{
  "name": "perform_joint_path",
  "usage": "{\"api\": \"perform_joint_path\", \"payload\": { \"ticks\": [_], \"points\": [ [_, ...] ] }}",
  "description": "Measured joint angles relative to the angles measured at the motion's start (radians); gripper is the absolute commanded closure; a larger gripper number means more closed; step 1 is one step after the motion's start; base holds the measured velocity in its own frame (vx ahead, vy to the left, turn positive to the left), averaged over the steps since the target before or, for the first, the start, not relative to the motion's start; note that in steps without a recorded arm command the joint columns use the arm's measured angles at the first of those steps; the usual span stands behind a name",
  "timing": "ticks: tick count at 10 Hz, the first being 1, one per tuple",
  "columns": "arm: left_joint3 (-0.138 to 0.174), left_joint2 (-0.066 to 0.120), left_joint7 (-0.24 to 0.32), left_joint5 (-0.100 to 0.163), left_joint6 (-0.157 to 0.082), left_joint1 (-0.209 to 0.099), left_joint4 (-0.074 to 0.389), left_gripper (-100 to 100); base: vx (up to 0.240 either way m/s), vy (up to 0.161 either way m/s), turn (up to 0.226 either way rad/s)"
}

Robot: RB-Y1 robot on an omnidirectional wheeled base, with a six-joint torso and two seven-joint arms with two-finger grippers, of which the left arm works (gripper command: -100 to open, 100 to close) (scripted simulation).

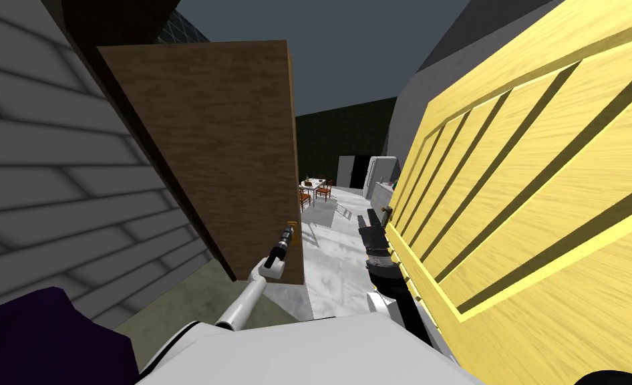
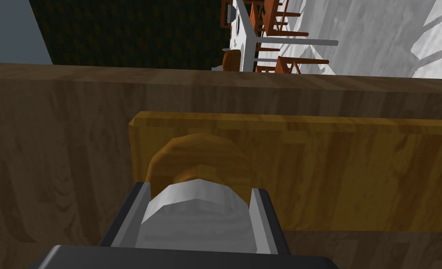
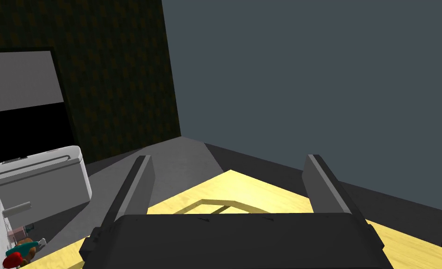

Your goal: Push the door open

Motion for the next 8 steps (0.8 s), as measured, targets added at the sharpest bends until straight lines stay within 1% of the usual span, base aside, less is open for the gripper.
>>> {"api": "perform_joint_path", "payload": {
  "ticks": [1,2,3,4,5,6,7,8],
  "points": [
    [0.011,0.001,-0.005,0.003,-0.005,-0.007,0.008,100,0.182,-0.167,0.096],
    [0.022,0.003,-0.012,0.004,-0.003,0.004,-0.002,100,0.128,-0.11,0.057],
    [0.033,0.008,-0.014,0.008,-0.014,-0.015,0.029,100,0.146,-0.092,0.02],
    [0.042,0.015,-0.014,0.012,-0.013,-0.011,0.025,100,0.166,-0.098,0.073],
    [0.051,0.017,-0.017,0.014,-0.007,-0.008,0.021,100,0.166,-0.111,0.061],
    [0.064,0.015,-0.025,0.016,-0.011,-0.008,0.026,100,0.189,-0.165,0.092],
    [0.073,0.02,-0.029,0.019,-0.002,0.005,0.006,100,0.15,-0.15,0.096],
    [0.087,0.024,-0.032,0.023,-0.007,-0.01,0.026,100,0.139,-0.127,0.055]
  ]
}}
